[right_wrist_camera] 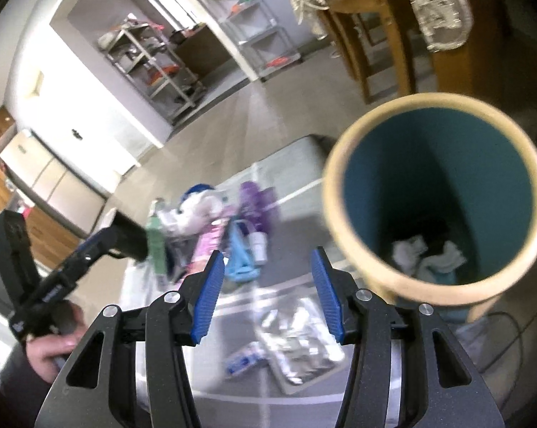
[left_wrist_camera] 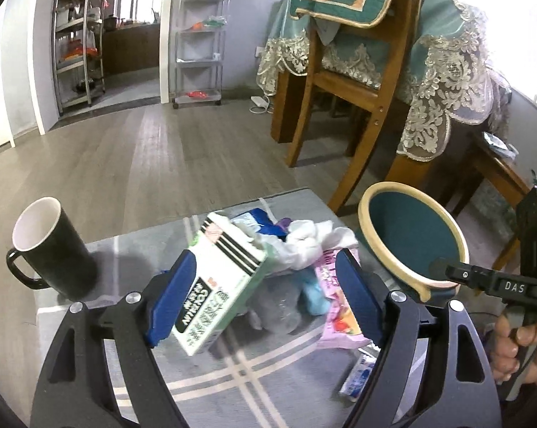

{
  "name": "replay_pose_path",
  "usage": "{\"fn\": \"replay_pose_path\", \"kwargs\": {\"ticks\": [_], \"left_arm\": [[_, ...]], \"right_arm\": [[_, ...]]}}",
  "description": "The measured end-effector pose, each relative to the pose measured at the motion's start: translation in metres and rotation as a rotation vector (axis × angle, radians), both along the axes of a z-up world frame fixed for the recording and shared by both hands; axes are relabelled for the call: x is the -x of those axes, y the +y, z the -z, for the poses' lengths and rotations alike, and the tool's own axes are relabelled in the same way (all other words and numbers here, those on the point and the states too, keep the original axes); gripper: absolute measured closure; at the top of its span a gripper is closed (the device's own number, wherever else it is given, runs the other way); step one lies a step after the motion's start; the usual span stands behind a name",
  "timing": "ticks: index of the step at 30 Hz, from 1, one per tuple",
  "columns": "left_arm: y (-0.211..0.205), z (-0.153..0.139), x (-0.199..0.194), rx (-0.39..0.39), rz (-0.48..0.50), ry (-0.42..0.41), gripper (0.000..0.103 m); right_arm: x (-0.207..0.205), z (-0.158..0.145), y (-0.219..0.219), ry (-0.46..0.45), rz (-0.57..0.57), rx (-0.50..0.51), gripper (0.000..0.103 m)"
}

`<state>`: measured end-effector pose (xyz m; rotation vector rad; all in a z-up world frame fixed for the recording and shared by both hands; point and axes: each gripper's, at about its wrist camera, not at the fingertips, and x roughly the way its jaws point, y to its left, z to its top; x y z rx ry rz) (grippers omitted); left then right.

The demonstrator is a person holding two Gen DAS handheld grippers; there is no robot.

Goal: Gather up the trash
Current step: 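Grasp a white tissue with the left gripper while the right gripper grasps the pink wrapper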

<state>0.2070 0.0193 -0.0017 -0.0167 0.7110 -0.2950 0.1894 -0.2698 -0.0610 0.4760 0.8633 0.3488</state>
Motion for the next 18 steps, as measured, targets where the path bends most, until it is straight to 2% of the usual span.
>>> {"fn": "replay_pose_path", "kwargs": {"ticks": [4, 8, 12, 16, 18], "left_arm": [[-0.001, 0.000, 0.002, -0.010, 0.022, -0.023, 0.026], [-0.023, -0.001, -0.003, -0.086, 0.103, -0.069, 0.032], [-0.051, 0.010, -0.013, -0.217, 0.202, -0.071, 0.042], [-0.067, 0.026, -0.025, -0.284, 0.252, -0.031, 0.049], [-0.070, 0.030, -0.028, -0.302, 0.260, -0.024, 0.049]], "right_arm": [[-0.007, 0.003, 0.028, 0.024, -0.063, -0.027, 0.050], [-0.015, 0.010, 0.050, 0.057, -0.094, -0.012, 0.051], [-0.022, 0.021, 0.060, 0.097, -0.099, -0.021, 0.061], [-0.028, 0.033, 0.063, 0.131, -0.107, -0.047, 0.070], [-0.029, 0.037, 0.065, 0.143, -0.119, -0.063, 0.081]]}}
